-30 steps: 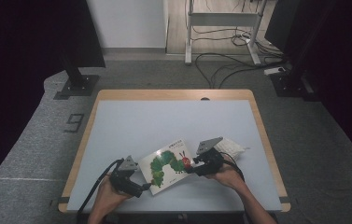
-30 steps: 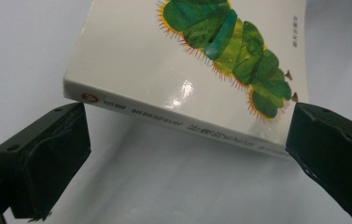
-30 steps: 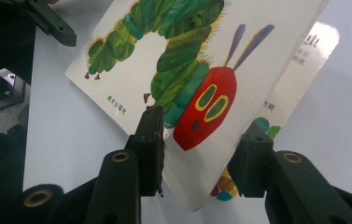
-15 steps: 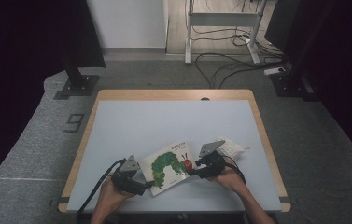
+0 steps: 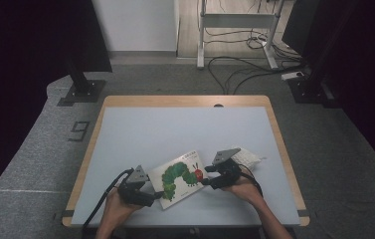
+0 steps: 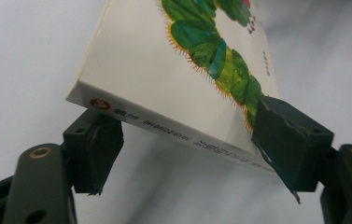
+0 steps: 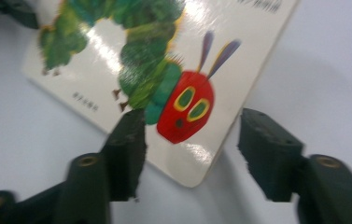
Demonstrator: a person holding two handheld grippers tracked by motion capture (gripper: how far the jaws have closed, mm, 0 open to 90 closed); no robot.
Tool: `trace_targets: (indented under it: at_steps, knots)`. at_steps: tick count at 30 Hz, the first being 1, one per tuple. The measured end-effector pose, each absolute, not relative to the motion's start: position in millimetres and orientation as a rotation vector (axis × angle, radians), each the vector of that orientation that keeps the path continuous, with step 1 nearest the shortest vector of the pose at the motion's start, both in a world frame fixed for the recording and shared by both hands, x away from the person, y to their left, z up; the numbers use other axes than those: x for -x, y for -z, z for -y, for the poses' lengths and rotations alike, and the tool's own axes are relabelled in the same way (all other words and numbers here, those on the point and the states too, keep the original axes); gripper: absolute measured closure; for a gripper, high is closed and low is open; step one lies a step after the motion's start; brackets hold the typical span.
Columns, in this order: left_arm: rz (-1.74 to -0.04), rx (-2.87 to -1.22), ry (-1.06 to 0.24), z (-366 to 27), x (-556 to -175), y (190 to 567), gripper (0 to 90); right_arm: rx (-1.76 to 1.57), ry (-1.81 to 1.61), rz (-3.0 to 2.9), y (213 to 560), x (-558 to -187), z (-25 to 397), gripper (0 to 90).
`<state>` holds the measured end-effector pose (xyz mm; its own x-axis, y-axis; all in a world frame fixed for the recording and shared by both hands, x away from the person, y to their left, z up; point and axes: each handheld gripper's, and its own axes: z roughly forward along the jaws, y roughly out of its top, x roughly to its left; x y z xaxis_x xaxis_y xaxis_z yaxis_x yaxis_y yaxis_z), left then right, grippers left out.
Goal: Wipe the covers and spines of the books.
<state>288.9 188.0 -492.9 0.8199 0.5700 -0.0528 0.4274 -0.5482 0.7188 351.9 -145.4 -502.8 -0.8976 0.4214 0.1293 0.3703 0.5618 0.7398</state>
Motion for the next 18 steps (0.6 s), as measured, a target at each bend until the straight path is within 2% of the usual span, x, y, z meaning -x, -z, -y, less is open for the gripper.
trace_targets:
  at_steps: [6,8,11,16,18]
  knots:
    - [-0.722,-2.231,-0.226,-189.2,-292.2,490.4,28.6,-0.753,-1.245,-2.723,502.8,-363.6,127.6,27.2]
    - [-0.727,-2.234,-0.215,-189.6,-294.0,489.8,29.4,-0.769,-1.251,-2.717,502.3,-366.7,123.8,26.4]
    - [-0.728,-2.224,-0.209,-190.6,-296.1,489.0,31.0,-0.800,-1.293,-2.712,499.5,-372.3,124.8,29.3]
    - [-0.713,-2.192,-0.214,-192.8,-297.7,484.2,38.8,-0.838,-1.290,-2.731,501.4,-381.5,129.7,31.4]
    - [-0.711,-2.199,-0.215,-192.3,-298.5,482.5,40.0,-0.853,-1.344,-2.742,501.7,-382.7,130.3,37.6]
